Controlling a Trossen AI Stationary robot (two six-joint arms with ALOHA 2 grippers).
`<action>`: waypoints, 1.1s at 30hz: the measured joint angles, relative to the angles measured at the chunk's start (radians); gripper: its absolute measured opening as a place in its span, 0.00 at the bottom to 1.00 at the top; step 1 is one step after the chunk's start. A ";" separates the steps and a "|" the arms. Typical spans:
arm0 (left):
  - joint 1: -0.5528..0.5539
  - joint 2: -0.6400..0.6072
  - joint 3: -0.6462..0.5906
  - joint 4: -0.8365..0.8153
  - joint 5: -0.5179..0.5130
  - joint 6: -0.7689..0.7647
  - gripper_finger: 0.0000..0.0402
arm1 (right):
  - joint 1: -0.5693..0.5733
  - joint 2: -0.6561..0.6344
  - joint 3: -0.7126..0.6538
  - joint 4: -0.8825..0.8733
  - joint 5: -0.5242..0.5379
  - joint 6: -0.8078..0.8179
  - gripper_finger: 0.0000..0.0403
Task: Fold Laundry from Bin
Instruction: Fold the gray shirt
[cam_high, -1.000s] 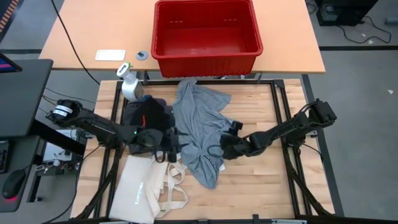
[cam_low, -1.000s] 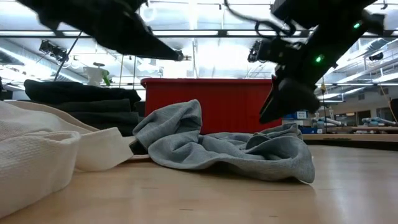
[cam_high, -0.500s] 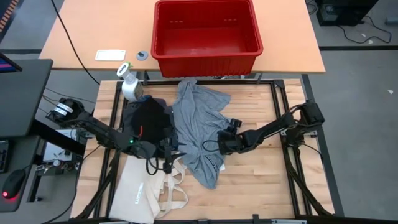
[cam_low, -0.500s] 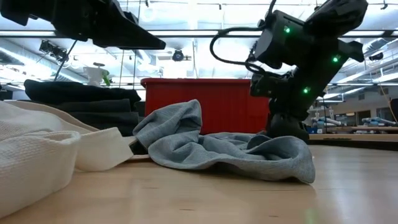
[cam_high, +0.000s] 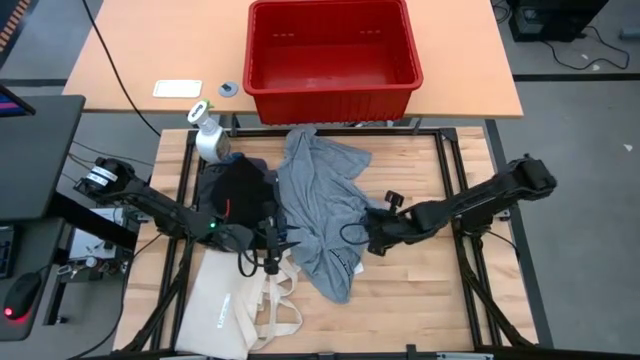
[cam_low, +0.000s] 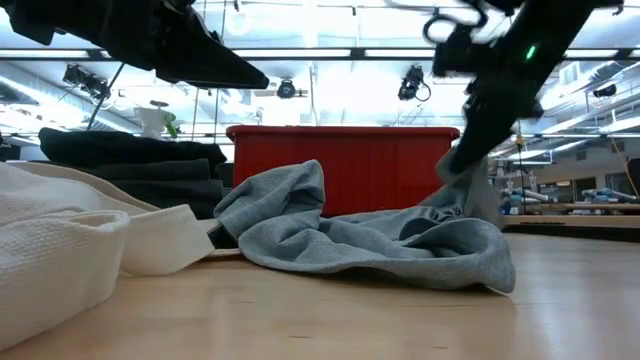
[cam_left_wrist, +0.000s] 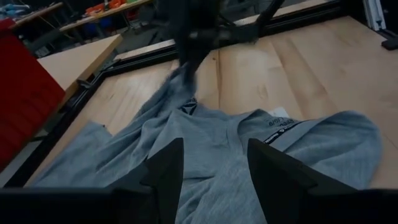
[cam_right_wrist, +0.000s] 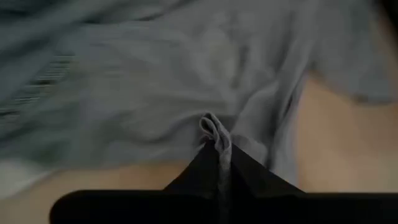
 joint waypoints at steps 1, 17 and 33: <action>0.000 0.000 0.000 0.000 0.000 -0.006 0.45 | 0.008 -0.026 0.008 -0.022 -0.049 0.029 0.06; -0.002 0.001 0.000 -0.017 0.001 -0.068 0.45 | 0.327 -0.346 0.014 -0.546 0.040 0.710 0.04; -0.002 0.001 0.001 0.000 0.001 -0.051 0.45 | 0.257 -0.366 0.014 -0.851 -0.748 0.938 0.04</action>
